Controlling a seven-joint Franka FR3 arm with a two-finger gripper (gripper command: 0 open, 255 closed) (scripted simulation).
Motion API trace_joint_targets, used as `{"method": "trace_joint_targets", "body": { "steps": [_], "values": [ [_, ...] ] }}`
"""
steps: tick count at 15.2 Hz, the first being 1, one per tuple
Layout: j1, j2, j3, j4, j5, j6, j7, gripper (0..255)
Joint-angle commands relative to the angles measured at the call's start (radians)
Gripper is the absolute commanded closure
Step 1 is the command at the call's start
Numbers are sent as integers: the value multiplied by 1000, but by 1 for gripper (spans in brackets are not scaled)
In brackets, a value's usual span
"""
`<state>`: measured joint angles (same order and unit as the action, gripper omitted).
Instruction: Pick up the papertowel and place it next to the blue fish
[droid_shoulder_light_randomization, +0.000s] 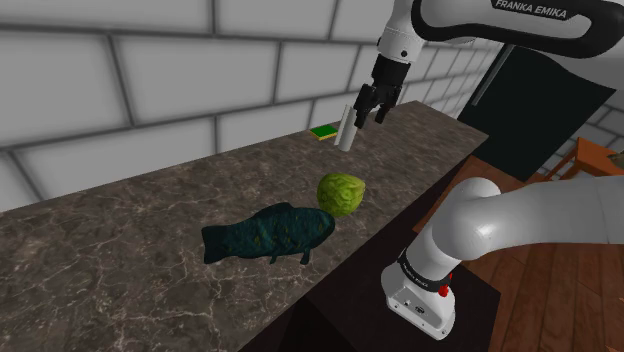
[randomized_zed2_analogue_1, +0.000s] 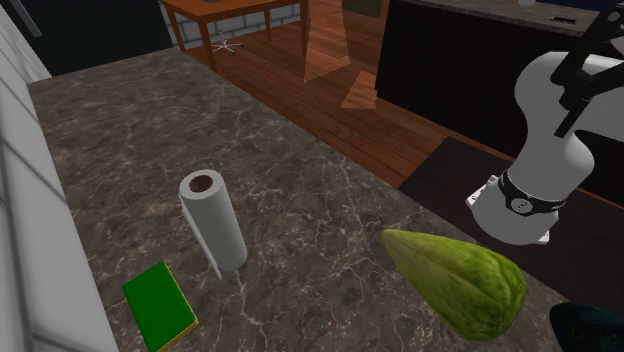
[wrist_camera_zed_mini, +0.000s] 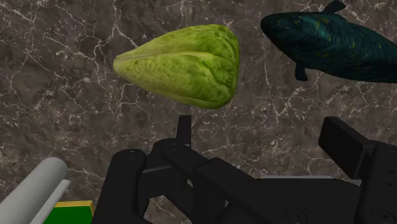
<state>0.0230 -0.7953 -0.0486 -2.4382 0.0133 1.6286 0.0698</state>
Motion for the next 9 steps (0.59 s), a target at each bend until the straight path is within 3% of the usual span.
{"method": "trace_joint_targets", "body": {
  "steps": [1,9],
  "values": [
    [0,0,0,0,0,0,0,0],
    [-48,184,-146,52,-96,135,-171,0]
  ]
}}
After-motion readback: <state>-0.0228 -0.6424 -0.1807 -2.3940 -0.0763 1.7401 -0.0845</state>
